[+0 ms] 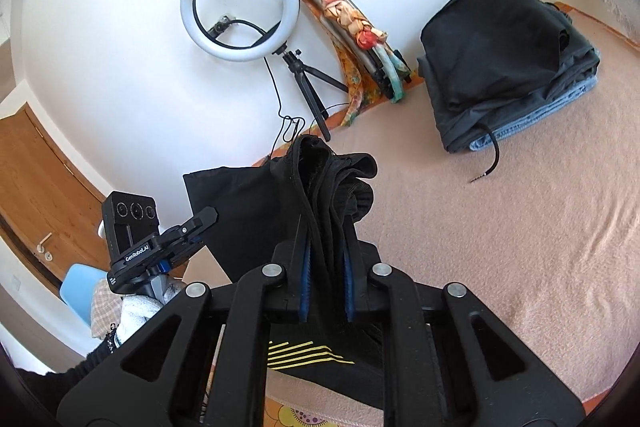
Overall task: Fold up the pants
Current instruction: 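Carry the folded shorts with both grippers toward the stack of clothes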
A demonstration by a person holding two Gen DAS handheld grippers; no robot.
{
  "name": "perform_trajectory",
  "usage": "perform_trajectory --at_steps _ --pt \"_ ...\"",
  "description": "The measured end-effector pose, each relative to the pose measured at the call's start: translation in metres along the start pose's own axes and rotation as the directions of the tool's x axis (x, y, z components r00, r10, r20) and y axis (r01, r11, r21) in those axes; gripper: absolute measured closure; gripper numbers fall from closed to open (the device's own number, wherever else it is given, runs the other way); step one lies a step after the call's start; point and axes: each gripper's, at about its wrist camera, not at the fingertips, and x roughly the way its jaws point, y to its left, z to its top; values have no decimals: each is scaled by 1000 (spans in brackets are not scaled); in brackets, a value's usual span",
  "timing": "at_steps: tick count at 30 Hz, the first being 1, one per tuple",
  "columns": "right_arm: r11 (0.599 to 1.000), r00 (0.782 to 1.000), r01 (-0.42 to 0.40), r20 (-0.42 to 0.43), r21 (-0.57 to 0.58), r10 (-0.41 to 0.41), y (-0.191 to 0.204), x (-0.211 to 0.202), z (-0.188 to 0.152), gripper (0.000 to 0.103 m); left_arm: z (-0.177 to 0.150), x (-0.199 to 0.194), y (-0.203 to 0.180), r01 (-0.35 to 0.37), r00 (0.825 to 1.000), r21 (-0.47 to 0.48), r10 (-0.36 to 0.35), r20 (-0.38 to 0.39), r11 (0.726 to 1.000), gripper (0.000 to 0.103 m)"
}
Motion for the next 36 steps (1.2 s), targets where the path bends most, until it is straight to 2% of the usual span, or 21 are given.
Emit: perform_trajectory --at_steps 10,21,28,36 --pt "999 994 43 99 5 -44 -19 -40 42 89 21 44 -34 56 998 55 -56 12 997 93" --pt "995 973 103 204 17 -104 -61 -79 129 89 72 111 -75 94 994 130 -99 37 987 93" --pt "990 968 143 212 -10 -138 -85 -73 192 89 103 149 -77 85 994 139 -93 58 987 93" --pt "976 963 210 182 -55 -197 -112 -30 261 89 132 191 -61 15 996 163 -29 81 987 93"
